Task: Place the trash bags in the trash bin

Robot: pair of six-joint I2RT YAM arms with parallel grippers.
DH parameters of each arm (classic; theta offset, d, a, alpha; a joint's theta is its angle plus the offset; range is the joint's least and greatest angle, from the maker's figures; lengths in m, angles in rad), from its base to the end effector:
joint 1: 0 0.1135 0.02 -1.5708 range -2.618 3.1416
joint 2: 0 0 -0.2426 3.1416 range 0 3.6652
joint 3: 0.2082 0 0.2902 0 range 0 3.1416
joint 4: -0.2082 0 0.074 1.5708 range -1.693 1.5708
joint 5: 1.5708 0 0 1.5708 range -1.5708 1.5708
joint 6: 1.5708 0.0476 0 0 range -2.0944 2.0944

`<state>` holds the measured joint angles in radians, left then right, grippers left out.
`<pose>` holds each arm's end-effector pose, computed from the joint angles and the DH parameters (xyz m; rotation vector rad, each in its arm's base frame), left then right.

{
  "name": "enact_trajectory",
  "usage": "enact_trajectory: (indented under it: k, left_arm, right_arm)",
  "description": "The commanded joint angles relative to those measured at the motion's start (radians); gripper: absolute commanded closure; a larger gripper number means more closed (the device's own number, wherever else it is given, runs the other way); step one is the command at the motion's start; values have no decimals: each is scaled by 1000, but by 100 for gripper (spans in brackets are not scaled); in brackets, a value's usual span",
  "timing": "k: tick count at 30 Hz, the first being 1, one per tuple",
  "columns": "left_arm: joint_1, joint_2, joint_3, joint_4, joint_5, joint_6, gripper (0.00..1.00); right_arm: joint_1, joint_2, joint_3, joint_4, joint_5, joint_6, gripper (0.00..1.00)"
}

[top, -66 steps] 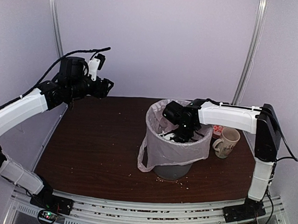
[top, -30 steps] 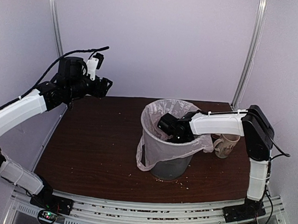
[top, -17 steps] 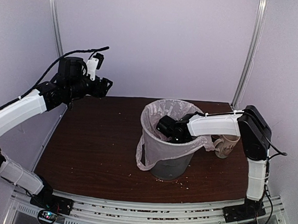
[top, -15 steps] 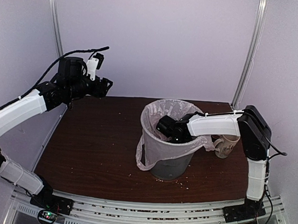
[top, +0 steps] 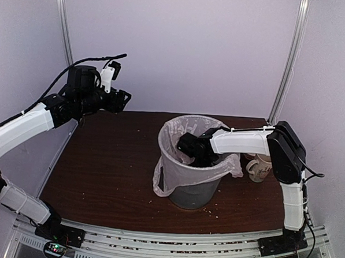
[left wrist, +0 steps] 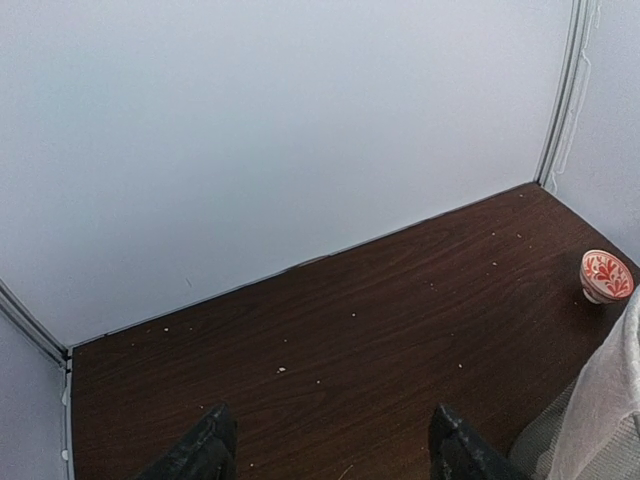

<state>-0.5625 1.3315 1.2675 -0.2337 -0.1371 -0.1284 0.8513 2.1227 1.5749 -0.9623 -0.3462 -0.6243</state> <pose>0.3127 -0.1894 0.3554 0.3113 1.8543 -0.3487 0.2699 0.3326 0.1049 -2.0793 2.2631 0.5445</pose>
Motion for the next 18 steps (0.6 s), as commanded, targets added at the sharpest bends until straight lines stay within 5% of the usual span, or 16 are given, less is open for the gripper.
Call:
enact_trajectory:
  k: [1, 18]
  left_arm:
    - [1, -26, -6, 46, 13, 7, 33]
    - [1, -37, -10, 50, 18, 6, 33]
  right_arm:
    - [11, 58, -1, -73, -30, 1, 100]
    - [10, -145, -24, -18, 48, 39, 100]
